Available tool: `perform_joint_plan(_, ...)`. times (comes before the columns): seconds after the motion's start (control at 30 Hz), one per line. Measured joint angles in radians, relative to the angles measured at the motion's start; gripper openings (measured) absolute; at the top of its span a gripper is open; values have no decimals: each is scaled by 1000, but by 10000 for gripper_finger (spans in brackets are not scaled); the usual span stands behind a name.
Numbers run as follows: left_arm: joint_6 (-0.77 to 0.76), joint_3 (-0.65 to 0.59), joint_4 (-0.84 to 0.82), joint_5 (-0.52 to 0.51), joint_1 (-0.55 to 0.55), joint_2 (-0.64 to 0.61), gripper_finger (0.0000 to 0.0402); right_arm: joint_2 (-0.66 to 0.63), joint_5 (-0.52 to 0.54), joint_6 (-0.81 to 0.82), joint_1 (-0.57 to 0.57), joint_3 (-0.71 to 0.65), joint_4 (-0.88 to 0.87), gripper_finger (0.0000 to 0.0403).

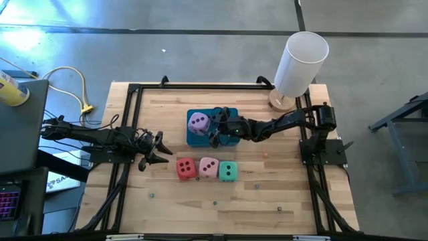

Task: Pick & Place Dice
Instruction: Put the violet die into the blue bin

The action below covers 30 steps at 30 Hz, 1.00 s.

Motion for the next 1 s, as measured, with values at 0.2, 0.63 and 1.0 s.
perform_joint_plan(0.2, 0, 0, 0, -1, 0, 0, 175, 1, -66, 4, -45, 0, 0, 327)
perform_joint_plan(0.63, 24, 0, 0, -1, 0, 0, 175, 17, -125, 0, -56, 1, 1, 327)
perform_joint_plan(1.0, 20, 0, -15, 12, -2, 0, 175, 16, -126, 27, -38, 1, -2, 327)
